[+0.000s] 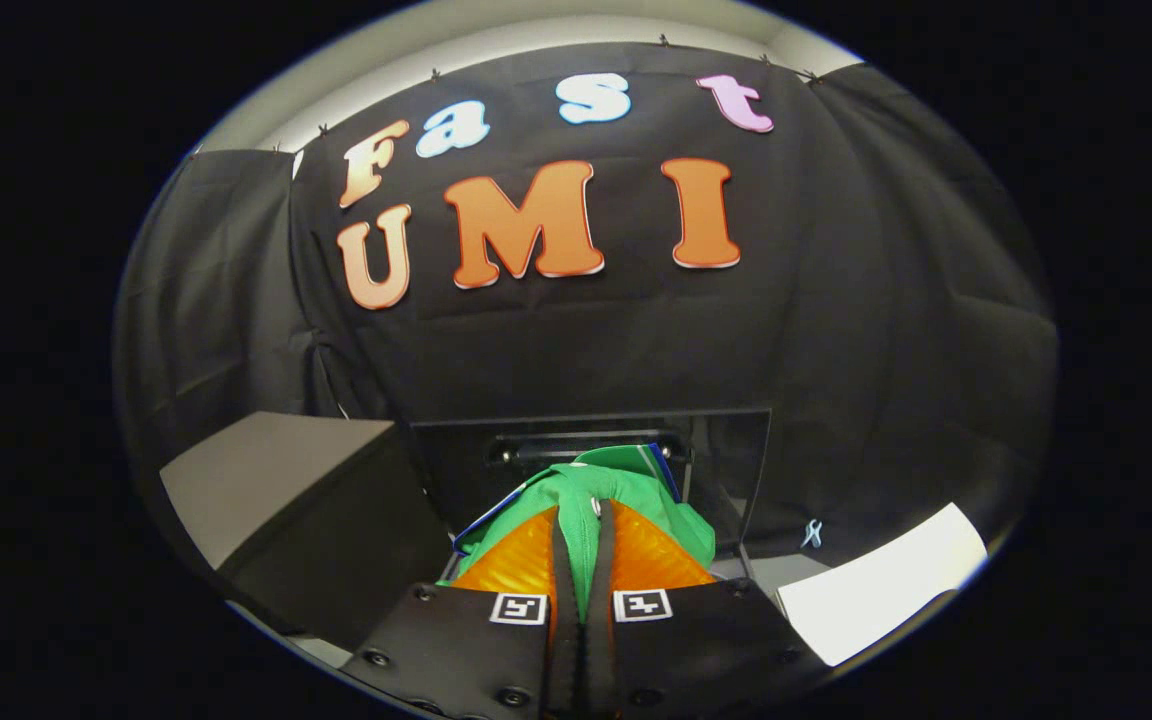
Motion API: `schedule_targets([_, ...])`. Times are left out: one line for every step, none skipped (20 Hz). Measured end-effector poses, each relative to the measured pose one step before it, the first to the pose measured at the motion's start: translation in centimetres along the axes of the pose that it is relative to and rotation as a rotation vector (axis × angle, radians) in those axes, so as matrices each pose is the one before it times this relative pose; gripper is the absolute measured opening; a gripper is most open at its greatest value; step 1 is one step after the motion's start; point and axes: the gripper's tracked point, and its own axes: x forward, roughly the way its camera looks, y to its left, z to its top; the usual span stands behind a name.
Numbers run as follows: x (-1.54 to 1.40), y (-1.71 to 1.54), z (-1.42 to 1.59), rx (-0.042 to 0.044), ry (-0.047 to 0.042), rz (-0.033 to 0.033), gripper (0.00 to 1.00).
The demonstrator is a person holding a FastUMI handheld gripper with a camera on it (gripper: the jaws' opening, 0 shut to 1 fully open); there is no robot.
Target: Put the clothes into the washing machine and then close the washing machine lid.
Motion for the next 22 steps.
schedule_targets([0.687, 0.038, -1.5, 0.00702, 0.0298, -0.00311, 0.11])
schedule_targets([0.66, -0.082, -1.396, 0.00678, 0.02663, -0.00506, 0.11])
schedule_targets([0.745, -0.155, -1.24, 0.00452, 0.02256, -0.00737, 0.11])
schedule_targets([1.043, -0.028, -1.109, 0.00427, 0.0217, -0.00755, 0.11])
schedule_targets([1.023, -0.161, -0.889, 0.0034, 0.01909, -0.0079, 0.11])
schedule_targets([1.074, -0.069, -0.715, 0.00174, 0.02087, -0.0092, 0.11])
schedule_targets([0.997, -0.181, -0.873, 0.0001, 0.02268, -0.01245, 0.11])
schedule_targets([0.753, -0.204, -0.831, 0.00023, 0.01929, -0.01018, 0.11])
schedule_targets([0.857, -0.164, -0.703, 0.00101, 0.01703, -0.00688, 0.11])
schedule_targets([0.858, -0.107, -0.626, 0.00251, 0.0149, -0.0007, 0.11])
schedule_targets([1.021, -0.032, -0.62, -0.00031, 0.01772, -0.0018, 0.11])
schedule_targets([0.898, -0.016, -0.735, -0.00358, 0.01977, -0.00012, 0.11])
schedule_targets([0.724, -0.002, -0.592, -0.00303, 0.02047, 0.00306, 0.11])
schedule_targets([0.821, -0.019, -0.584, -0.00227, 0.02233, 0.00335, 0.11])
schedule_targets([0.877, 0.109, -0.774, -0.00348, 0.02391, 0.00269, 0.11])
schedule_targets([1.029, 0.068, -0.944, -0.00381, 0.02096, 0.00089, 0.11])
schedule_targets([0.985, -0.015, -1.035, -0.00238, 0.02537, -0.00328, 0.11])
schedule_targets([0.762, -0.062, -1.154, 0.00459, 0.0287, -0.00965, 0.11])
schedule_targets([0.948, -0.116, -1.209, 0.01338, 0.03469, -0.0049, 0.11])
schedule_targets([1.122, 0.141, -1.248, 0.02027, 0.03156, 0.00605, 0.11])
schedule_targets([0.941, -0.08, -1.142, 0.01443, 0.0399, -0.00161, 0.11])
schedule_targets([0.679, -0.316, -0.963, 0.00628, 0.03627, -0.00516, 0.11])
